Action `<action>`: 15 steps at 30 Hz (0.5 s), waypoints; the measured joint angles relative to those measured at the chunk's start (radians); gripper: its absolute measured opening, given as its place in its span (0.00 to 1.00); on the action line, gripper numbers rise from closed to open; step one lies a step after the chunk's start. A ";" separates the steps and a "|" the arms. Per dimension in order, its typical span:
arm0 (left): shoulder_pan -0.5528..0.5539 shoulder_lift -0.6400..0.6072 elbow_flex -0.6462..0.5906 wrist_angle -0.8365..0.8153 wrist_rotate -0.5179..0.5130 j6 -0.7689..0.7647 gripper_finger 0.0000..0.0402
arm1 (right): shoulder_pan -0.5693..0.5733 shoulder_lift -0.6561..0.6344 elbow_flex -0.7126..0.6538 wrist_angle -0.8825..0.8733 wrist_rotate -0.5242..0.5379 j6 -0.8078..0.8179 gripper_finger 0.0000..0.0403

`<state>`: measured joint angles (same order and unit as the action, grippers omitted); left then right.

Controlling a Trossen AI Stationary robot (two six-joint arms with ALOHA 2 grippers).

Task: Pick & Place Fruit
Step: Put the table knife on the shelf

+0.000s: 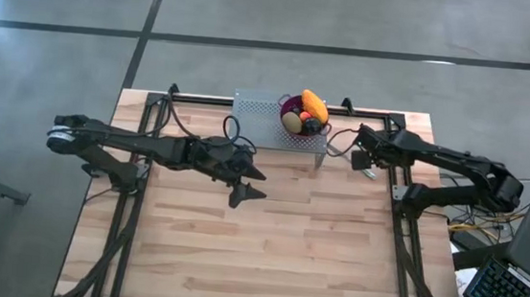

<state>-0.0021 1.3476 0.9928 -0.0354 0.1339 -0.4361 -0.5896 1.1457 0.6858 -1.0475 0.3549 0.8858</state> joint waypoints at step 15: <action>-0.001 0.000 0.000 -0.011 0.002 0.043 0.78 | -0.013 0.075 -0.009 0.063 -0.131 -0.302 0.60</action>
<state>-0.0029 1.3476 0.9928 -0.0460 0.1360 -0.3927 -0.6028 1.2208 0.6765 -0.9845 0.2235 0.5839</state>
